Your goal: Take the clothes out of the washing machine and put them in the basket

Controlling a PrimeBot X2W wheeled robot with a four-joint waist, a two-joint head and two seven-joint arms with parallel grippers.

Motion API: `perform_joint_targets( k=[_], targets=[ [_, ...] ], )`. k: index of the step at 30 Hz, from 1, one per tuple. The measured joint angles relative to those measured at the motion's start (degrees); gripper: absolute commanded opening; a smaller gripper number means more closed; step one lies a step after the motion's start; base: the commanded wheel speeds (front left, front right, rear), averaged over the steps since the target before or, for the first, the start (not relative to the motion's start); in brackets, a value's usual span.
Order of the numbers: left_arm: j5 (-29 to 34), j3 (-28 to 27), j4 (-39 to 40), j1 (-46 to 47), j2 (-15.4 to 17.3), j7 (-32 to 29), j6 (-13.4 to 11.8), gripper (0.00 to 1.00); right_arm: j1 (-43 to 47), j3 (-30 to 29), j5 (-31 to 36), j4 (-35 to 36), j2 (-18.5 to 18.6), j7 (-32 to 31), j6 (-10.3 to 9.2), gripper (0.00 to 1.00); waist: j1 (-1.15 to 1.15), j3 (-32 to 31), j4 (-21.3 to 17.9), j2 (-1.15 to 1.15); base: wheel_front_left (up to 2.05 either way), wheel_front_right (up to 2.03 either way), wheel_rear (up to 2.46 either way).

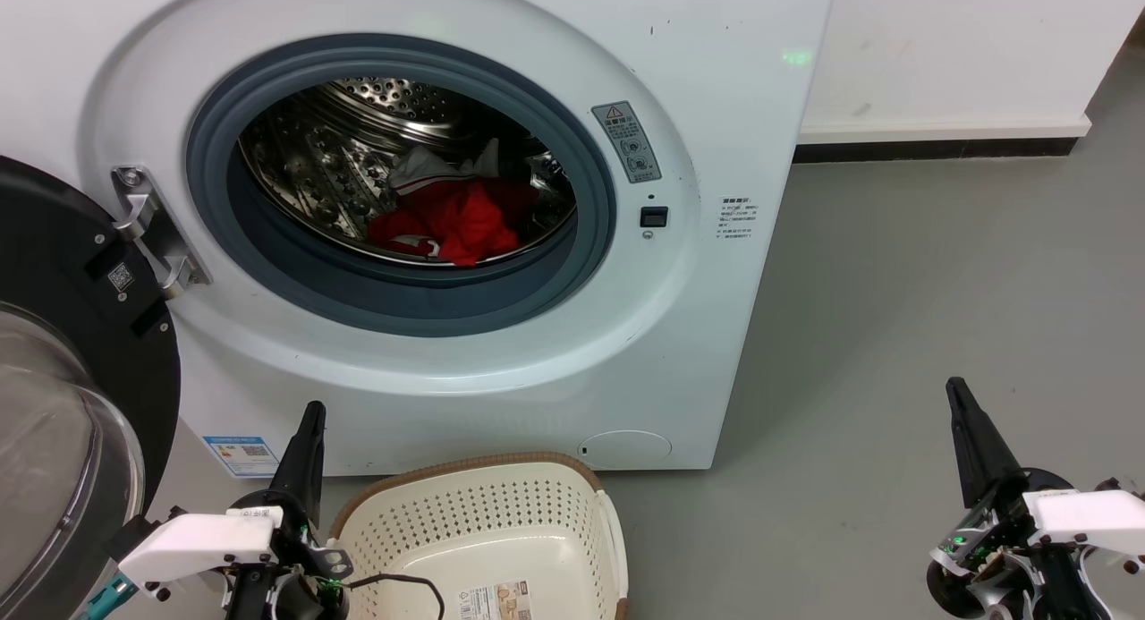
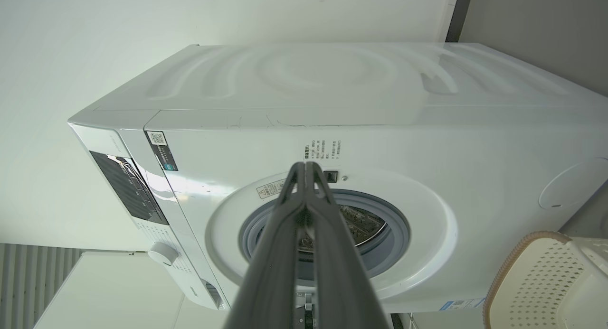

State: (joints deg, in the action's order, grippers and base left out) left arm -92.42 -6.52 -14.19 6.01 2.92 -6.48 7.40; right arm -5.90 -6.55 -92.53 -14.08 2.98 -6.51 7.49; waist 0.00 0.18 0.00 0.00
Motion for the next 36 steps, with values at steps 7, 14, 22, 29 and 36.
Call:
perform_joint_targets(
  k=[7, 14, 22, 29, 36],
  targets=[
    [0.00, 0.00, 0.00, 0.00, 0.00, 0.00, 0.00, 0.00, 0.00, 0.00, 0.00, 0.00, 0.00, 0.00, 0.00, 0.00, 0.00, 0.00, 0.00, 0.00, 0.00, 0.00, 0.00],
    [-0.01, 0.05, -0.40, -0.19, -0.04, 0.03, -0.04, 1.00, 0.25, 0.01, -0.02, -0.34, -0.01, 0.00, 0.00, 1.00, 0.00, 0.00, 0.00, 0.00, 0.00, 0.00, 0.00],
    [0.13, 1.68, -0.62, -1.39, -0.20, 1.83, -0.09, 1.00, 1.79, 0.94, 0.02, 0.11, -0.19, 1.65, -0.01, 1.00, 0.00, 0.02, -0.02, 0.00, 0.00, 0.00, 0.00],
    [3.27, 2.35, 1.12, -1.39, -0.20, 3.71, -0.09, 1.00, 2.53, 1.75, 2.59, 1.75, -0.22, 3.69, -0.01, 1.00, 0.00, 0.06, -0.05, 0.00, 0.00, 0.00, 0.00],
    [12.35, 2.69, 3.68, -1.37, -0.19, 5.45, -0.09, 1.00, 2.71, 1.74, 11.22, 3.69, -0.22, 5.52, -0.01, 1.00, 0.00, 0.18, -0.05, 0.00, 0.00, 0.00, 0.00]
  ],
)
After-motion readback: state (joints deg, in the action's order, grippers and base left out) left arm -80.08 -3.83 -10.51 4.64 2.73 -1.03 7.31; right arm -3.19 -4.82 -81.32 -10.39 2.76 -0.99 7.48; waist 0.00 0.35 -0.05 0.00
